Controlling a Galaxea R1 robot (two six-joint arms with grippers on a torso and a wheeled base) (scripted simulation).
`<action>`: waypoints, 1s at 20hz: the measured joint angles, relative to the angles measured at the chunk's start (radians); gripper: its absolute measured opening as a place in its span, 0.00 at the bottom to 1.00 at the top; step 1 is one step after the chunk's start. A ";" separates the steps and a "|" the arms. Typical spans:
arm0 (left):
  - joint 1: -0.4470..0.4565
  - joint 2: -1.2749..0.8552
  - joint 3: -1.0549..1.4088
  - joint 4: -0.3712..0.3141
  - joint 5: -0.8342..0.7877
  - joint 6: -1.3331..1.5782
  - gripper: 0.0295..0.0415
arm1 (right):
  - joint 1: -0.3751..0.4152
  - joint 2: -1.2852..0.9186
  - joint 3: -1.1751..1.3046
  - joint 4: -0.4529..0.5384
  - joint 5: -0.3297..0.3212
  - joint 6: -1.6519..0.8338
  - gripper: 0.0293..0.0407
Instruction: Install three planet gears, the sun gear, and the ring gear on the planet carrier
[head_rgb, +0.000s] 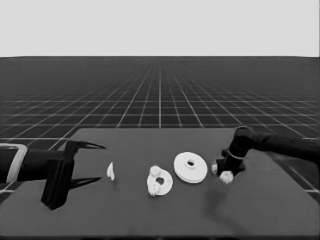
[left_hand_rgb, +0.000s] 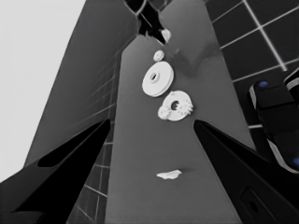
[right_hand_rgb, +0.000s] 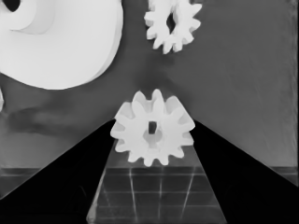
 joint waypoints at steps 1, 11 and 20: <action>0.000 0.000 0.000 0.000 0.000 0.000 0.75 | 0.012 -0.001 0.003 0.010 -0.006 0.001 0.17; 0.000 0.000 0.000 0.000 0.000 0.000 0.75 | 0.036 0.606 -0.219 0.007 -0.084 0.382 0.17; 0.000 0.000 0.000 0.000 0.000 0.000 0.75 | -0.103 0.687 -0.379 -0.122 -0.036 0.314 0.17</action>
